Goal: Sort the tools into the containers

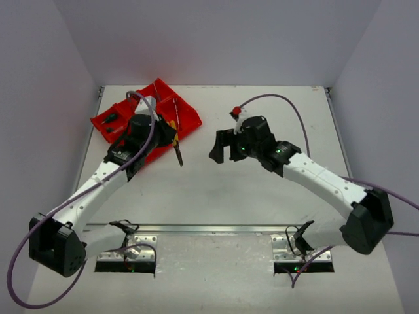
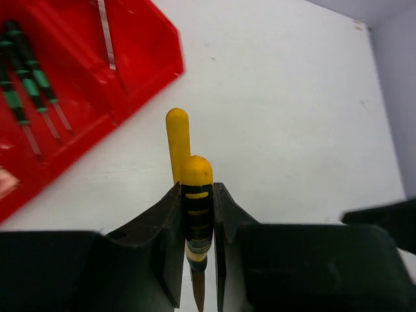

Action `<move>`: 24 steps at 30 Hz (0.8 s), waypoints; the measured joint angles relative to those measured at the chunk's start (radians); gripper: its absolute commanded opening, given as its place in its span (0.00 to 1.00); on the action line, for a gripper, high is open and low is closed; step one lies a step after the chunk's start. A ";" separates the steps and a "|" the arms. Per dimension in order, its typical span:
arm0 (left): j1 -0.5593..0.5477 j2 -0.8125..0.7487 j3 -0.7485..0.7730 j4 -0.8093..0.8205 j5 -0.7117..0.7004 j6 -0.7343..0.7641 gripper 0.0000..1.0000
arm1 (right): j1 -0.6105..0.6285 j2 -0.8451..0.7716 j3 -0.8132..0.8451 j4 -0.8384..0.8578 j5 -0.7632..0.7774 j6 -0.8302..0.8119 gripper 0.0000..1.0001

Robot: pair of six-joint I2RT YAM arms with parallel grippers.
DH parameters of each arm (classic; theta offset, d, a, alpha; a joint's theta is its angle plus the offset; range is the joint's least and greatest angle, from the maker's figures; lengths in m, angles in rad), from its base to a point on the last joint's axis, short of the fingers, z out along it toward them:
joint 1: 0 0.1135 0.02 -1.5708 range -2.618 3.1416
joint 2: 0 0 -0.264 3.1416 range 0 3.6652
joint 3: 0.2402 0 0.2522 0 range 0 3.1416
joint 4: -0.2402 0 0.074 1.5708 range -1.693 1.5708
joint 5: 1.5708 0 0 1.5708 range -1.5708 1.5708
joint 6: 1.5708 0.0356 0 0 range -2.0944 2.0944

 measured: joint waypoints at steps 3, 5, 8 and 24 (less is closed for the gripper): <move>0.055 0.066 0.125 -0.092 -0.106 0.081 0.00 | -0.074 -0.141 -0.087 -0.023 0.008 -0.002 0.99; 0.121 0.128 0.195 -0.114 -0.138 0.140 0.00 | -0.108 -0.215 -0.124 -0.039 0.015 -0.005 0.99; 0.231 0.219 0.265 -0.128 -0.152 0.224 0.00 | -0.110 -0.293 -0.170 -0.044 -0.008 -0.013 0.99; 0.445 0.412 0.318 -0.105 -0.038 0.503 0.03 | -0.104 -0.347 -0.258 -0.045 -0.150 -0.054 0.99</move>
